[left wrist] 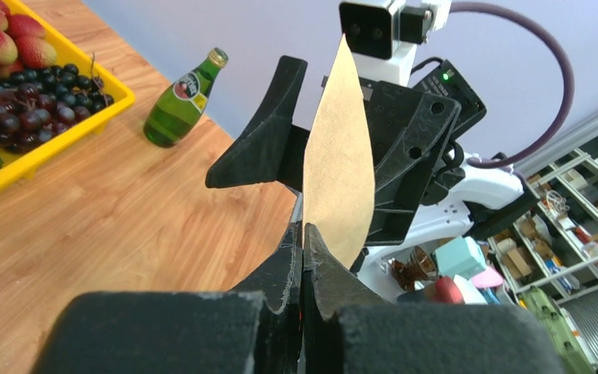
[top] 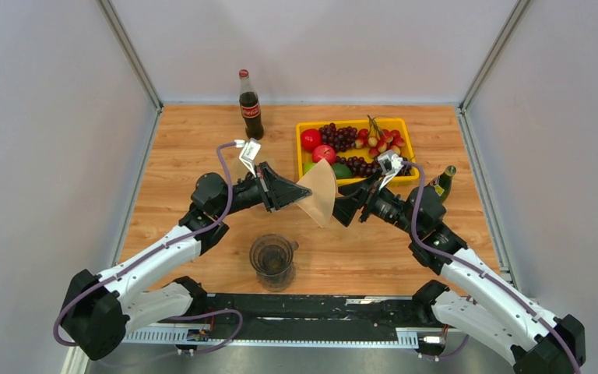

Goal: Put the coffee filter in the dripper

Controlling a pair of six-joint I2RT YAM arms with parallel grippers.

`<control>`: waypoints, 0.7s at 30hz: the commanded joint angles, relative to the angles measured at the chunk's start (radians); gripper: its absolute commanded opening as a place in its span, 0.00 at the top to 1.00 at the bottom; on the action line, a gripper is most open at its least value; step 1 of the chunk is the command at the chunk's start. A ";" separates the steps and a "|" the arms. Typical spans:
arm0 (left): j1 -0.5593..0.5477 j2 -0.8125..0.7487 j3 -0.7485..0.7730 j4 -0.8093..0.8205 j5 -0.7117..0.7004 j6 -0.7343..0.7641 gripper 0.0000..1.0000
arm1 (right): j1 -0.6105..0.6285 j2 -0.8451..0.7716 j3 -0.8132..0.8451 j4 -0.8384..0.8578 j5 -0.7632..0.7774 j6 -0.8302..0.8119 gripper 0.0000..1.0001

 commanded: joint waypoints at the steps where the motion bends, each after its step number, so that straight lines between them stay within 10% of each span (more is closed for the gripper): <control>1: 0.002 0.027 0.025 0.077 0.068 -0.004 1.00 | 0.000 0.035 0.057 0.123 -0.071 0.038 0.05; 21: 0.000 0.065 0.029 0.159 0.147 -0.046 1.00 | 0.001 0.113 0.069 0.267 -0.162 0.123 0.52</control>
